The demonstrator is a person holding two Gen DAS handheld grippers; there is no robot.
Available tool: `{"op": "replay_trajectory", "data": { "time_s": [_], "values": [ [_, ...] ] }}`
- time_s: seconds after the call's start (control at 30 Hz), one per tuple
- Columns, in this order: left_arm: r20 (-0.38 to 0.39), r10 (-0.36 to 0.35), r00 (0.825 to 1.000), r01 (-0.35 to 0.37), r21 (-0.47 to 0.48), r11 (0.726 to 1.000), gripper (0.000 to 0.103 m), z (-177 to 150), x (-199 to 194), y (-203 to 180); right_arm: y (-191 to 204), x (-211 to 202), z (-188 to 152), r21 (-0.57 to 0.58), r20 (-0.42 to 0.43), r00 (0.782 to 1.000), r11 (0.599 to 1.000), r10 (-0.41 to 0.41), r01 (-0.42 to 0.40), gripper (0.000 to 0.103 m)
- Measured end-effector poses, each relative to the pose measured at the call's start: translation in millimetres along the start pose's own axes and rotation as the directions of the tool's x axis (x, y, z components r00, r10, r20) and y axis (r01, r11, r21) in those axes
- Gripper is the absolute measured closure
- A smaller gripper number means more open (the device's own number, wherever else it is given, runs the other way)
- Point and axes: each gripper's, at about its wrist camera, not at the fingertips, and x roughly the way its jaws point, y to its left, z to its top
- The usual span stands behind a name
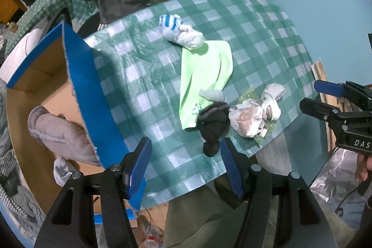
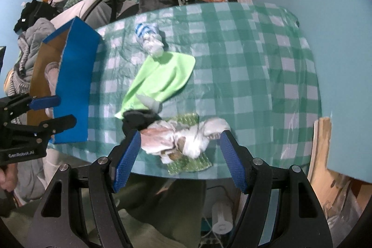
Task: Organize soft objects
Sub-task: 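Move the right gripper to the plastic-wrapped bundle while the left gripper approaches the black sock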
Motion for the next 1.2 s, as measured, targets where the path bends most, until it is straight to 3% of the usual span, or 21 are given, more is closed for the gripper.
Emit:
{"op": "replay_trajectory", "data": {
  "time_s": [0.57, 1.0, 1.2],
  "values": [
    [-0.075, -0.003, 0.997, 0.002, -0.012, 1.000, 0.040, 3, 52, -12, -12, 63, -25, -0.015, -0.103, 0.995, 1.000, 0.009, -0.011, 0.032],
    [-0.110, 0.015, 0.994, -0.016, -0.010, 1.000, 0.040, 3, 83, -20, -20, 98, -15, -0.031, -0.130, 0.991, 0.999, -0.025, 0.021, 0.032],
    [-0.121, 0.013, 0.993, -0.016, -0.026, 1.000, 0.032, 4, 94, -20, -25, 105, -7, -0.036, -0.135, 0.991, 0.999, -0.018, 0.013, 0.032]
  ]
}}
